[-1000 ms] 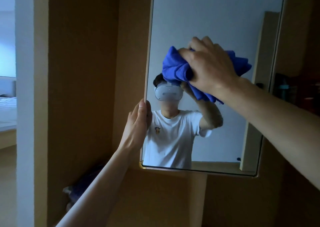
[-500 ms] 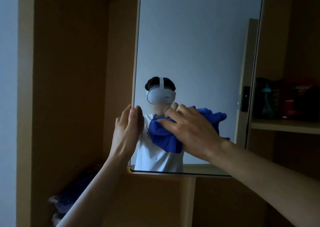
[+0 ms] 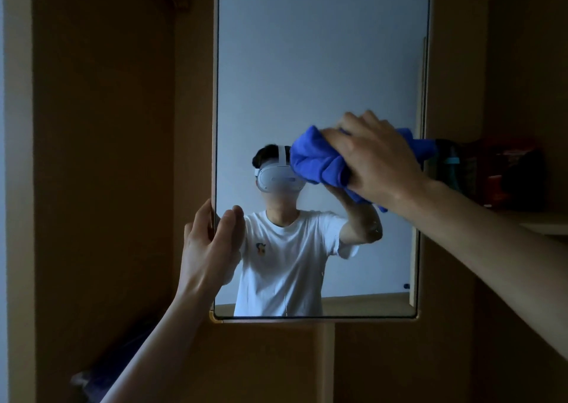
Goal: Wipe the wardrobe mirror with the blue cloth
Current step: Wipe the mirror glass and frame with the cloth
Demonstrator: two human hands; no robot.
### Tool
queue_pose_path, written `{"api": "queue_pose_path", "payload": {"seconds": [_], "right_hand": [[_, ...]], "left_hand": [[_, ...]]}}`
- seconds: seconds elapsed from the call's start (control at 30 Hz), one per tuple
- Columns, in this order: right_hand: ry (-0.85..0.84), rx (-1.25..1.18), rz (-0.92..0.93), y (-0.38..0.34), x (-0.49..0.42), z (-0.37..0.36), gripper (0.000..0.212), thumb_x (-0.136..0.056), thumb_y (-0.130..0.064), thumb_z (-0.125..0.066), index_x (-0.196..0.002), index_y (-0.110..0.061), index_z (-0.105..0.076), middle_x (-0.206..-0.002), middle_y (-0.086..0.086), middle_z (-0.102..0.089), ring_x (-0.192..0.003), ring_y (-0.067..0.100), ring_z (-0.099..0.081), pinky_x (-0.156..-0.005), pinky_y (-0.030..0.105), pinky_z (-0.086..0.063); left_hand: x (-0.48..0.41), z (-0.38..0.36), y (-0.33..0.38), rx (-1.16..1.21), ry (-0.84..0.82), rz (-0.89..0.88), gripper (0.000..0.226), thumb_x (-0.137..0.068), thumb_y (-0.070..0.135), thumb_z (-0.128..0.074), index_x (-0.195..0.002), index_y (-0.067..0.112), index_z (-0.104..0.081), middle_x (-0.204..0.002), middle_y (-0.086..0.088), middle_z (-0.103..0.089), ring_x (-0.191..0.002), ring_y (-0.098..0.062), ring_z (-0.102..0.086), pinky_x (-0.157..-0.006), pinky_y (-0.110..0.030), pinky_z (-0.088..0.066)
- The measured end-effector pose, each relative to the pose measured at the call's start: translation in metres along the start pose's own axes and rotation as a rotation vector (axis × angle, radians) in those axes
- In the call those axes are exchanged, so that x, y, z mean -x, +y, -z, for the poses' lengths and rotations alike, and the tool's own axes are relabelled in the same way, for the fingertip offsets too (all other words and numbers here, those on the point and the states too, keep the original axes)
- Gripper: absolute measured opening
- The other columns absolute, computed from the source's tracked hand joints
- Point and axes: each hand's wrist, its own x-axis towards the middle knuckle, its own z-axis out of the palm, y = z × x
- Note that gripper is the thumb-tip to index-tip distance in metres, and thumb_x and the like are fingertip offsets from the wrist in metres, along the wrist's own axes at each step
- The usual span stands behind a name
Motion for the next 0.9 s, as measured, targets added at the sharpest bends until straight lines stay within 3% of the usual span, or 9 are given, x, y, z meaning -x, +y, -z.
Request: {"api": "queue_pose_path", "payload": {"seconds": [0.2, 0.3, 0.37, 0.5, 0.6, 0.67, 0.77, 0.9], "right_hand": [[-0.147, -0.074, 0.122, -0.029, 0.066, -0.025, 0.055, -0.077, -0.016, -0.074, -0.128, -0.023, -0.055, -0.111, 0.002, -0.053, -0.096, 0.025, -0.05, -0.08, 0.045, -0.047], [-0.175, -0.1, 0.167, -0.04, 0.093, -0.033, 0.054, -0.077, -0.011, -0.076, -0.127, -0.024, -0.058, -0.113, 0.004, -0.057, -0.096, 0.024, -0.052, -0.081, 0.042, -0.047], [-0.182, -0.094, 0.198, -0.038, 0.093, -0.03, 0.054, -0.079, -0.01, -0.076, -0.127, -0.025, -0.057, -0.113, 0.003, -0.057, -0.096, 0.023, -0.052, -0.082, 0.04, -0.046], [-0.104, -0.077, 0.086, -0.007, 0.065, -0.017, 0.072, -0.069, -0.007, -0.082, -0.129, -0.025, -0.047, -0.108, 0.003, -0.055, -0.094, 0.025, -0.053, -0.079, 0.044, -0.051], [0.003, 0.006, -0.041, 0.029, 0.036, 0.0, 0.049, -0.078, -0.009, -0.074, -0.122, -0.02, -0.056, -0.104, 0.007, -0.055, -0.093, 0.032, -0.051, -0.076, 0.046, -0.047], [0.046, 0.05, -0.092, 0.048, 0.024, 0.009, 0.037, -0.085, -0.015, -0.068, -0.12, -0.017, -0.059, -0.103, 0.01, -0.056, -0.094, 0.035, -0.051, -0.077, 0.046, -0.044], [0.086, 0.025, -0.168, 0.059, 0.022, 0.009, 0.032, -0.089, -0.022, -0.066, -0.12, -0.017, -0.06, -0.104, 0.01, -0.057, -0.095, 0.036, -0.052, -0.077, 0.044, -0.042], [0.014, -0.029, -0.081, 0.042, 0.049, 0.001, 0.037, -0.08, -0.013, -0.071, -0.116, -0.016, -0.062, -0.101, 0.007, -0.058, -0.091, 0.032, -0.051, -0.077, 0.046, -0.046]], "left_hand": [[0.002, -0.006, -0.002, -0.037, 0.036, -0.02, 0.067, -0.087, 0.063, -0.057, -0.148, 0.038, -0.043, -0.128, 0.003, -0.043, -0.113, -0.019, -0.051, -0.098, -0.042, -0.046], [0.002, -0.008, -0.003, -0.059, 0.034, -0.027, 0.071, -0.084, 0.063, -0.055, -0.149, 0.038, -0.042, -0.131, -0.001, -0.044, -0.116, -0.021, -0.051, -0.099, -0.043, -0.047], [0.001, -0.008, -0.005, -0.079, 0.038, -0.038, 0.068, -0.092, 0.059, -0.058, -0.153, 0.037, -0.038, -0.134, -0.003, -0.043, -0.12, -0.023, -0.05, -0.099, -0.042, -0.046], [0.002, -0.005, -0.004, -0.072, 0.005, -0.036, 0.07, -0.088, 0.062, -0.06, -0.151, 0.039, -0.04, -0.134, 0.002, -0.042, -0.123, -0.022, -0.048, -0.104, -0.044, -0.046], [0.003, -0.003, -0.002, -0.068, -0.017, -0.045, 0.071, -0.079, 0.065, -0.056, -0.145, 0.04, -0.046, -0.13, 0.0, -0.045, -0.12, -0.022, -0.05, -0.105, -0.048, -0.047], [0.004, -0.004, -0.002, -0.058, -0.014, -0.044, 0.076, -0.079, 0.064, -0.057, -0.15, 0.042, -0.04, -0.132, 0.0, -0.042, -0.12, -0.022, -0.048, -0.101, -0.043, -0.045], [0.006, -0.006, -0.003, -0.066, -0.01, -0.035, 0.081, -0.084, 0.062, -0.06, -0.157, 0.042, -0.03, -0.133, 0.004, -0.036, -0.123, -0.022, -0.046, -0.1, -0.04, -0.042], [0.004, -0.006, -0.008, -0.087, 0.001, -0.037, 0.078, -0.08, 0.066, -0.057, -0.151, 0.038, -0.039, -0.133, 0.0, -0.039, -0.123, -0.027, -0.05, -0.104, -0.046, -0.047]]}}
